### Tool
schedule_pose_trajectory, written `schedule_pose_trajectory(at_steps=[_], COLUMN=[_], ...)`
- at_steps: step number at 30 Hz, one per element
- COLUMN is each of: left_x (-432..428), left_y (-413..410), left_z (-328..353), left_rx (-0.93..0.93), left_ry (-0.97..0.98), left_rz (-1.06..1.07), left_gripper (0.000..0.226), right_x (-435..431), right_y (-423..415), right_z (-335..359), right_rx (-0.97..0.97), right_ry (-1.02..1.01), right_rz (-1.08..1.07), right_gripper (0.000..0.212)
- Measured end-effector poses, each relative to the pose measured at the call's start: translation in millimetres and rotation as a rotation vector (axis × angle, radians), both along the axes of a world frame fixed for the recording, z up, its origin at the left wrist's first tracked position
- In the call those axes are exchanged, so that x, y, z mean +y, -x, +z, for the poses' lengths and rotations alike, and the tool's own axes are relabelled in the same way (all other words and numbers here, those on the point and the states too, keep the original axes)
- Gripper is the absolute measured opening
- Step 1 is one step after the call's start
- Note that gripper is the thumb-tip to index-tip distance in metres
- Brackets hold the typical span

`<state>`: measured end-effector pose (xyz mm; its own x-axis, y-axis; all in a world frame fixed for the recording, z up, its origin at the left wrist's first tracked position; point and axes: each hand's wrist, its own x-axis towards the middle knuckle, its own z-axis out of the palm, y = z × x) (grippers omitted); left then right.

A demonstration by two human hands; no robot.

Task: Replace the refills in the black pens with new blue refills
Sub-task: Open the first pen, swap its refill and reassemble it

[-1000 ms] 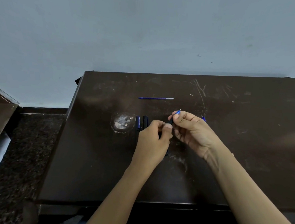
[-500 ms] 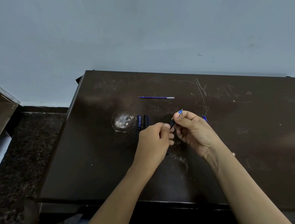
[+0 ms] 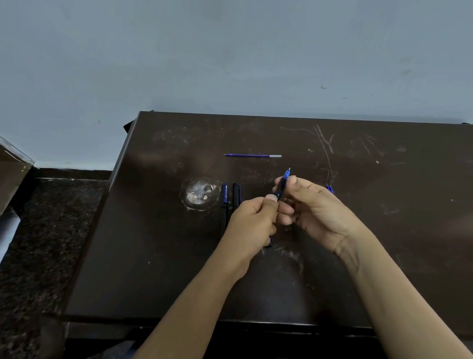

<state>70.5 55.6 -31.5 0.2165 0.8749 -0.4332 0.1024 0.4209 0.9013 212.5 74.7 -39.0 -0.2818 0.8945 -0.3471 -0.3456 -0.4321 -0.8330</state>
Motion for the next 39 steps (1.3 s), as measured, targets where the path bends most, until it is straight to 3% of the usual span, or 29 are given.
schedule_pose_trajectory(at_steps=[3, 9, 14, 23, 25, 26, 30, 35, 39], left_x=[4, 4, 2, 1, 2, 3, 7, 6, 5], left_y=[3, 2, 1, 7, 9, 11, 15, 13, 16], left_z=[2, 4, 4, -2, -4, -6, -9, -10, -12], left_rx=[-0.129, -0.178, -0.039, 0.39, 0.478, 0.519, 0.509, 0.525, 0.498], left_ry=[0.086, 0.064, -0.052, -0.387, -0.413, -0.411, -0.314, -0.345, -0.355], left_rz=[0.004, -0.098, -0.053, 0.015, 0.044, 0.055, 0.118, 0.086, 0.056], left_gripper=[0.038, 0.036, 0.036, 0.03, 0.028, 0.027, 0.026, 0.016, 0.014], right_x=[2, 1, 0, -5, -7, -7, -9, -19, -14], right_y=[-8, -5, 0, 25, 31, 32, 29, 39, 30], right_z=[1, -1, -1, 2, 0, -2, -8, -23, -26], right_rx=[0.112, 0.122, 0.041, -0.168, -0.321, -0.493, -1.113, -1.388, -1.452], right_ry=[-0.008, -0.007, -0.034, -0.067, -0.093, -0.136, -0.242, -0.277, -0.229], right_rz=[0.073, -0.014, -0.114, -0.299, -0.333, -0.328, -0.056, 0.283, 0.235], right_gripper=[0.044, 0.025, 0.015, 0.024, 0.018, 0.02, 0.022, 0.037, 0.029])
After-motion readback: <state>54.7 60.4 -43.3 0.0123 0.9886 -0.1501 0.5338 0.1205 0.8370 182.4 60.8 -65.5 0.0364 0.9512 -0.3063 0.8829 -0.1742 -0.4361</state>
